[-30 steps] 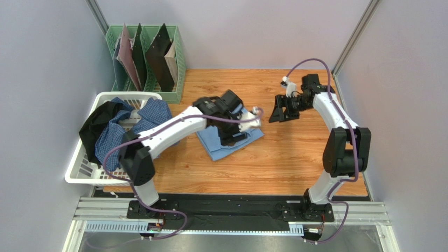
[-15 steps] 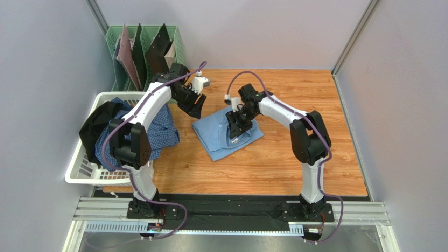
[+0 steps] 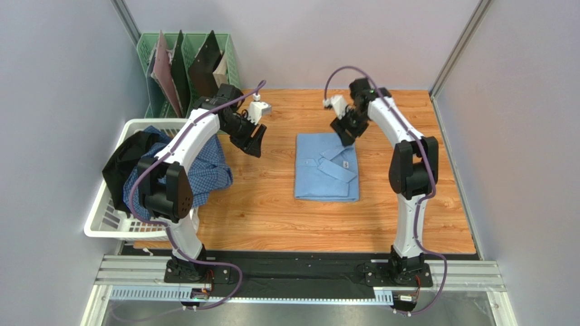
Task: Fold and stack the long sleeve shirts
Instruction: Neatly place the folded shirt to the corner
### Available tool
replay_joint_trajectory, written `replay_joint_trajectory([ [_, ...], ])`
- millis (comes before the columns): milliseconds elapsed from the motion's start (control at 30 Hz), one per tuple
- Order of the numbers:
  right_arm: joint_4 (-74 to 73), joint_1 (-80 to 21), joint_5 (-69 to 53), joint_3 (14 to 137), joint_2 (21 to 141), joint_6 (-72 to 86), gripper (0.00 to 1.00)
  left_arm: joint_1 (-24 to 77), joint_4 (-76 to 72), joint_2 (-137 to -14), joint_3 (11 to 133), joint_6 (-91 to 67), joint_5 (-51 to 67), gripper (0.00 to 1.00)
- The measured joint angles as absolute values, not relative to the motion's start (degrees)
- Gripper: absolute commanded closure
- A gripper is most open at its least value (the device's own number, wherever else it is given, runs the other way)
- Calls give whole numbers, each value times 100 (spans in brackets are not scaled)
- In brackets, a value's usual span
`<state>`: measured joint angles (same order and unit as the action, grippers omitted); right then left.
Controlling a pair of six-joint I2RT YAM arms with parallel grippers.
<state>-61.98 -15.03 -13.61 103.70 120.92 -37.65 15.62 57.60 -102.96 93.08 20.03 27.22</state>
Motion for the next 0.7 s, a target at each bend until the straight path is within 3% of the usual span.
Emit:
replay_joint_trajectory([
  [100, -6167, -1258, -1347, 11537, 12173, -3747, 28, 1566, 5774, -10280, 9268, 2001, 2755, 34],
  [200, -6034, -1415, -1404, 11957, 12018, -3159, 29, 1559, 5749, -10274, 9260, 1975, 2759, 34],
  [533, -5789, -3208, -1590, 10860, 12204, -1697, 38, 1522, 5693, -10232, 9255, 1927, 2755, 34],
  [700, -5874, -3277, -1699, 10457, 12564, -1802, 41, 1459, 5686, -10130, 9198, 1927, 2753, 33],
])
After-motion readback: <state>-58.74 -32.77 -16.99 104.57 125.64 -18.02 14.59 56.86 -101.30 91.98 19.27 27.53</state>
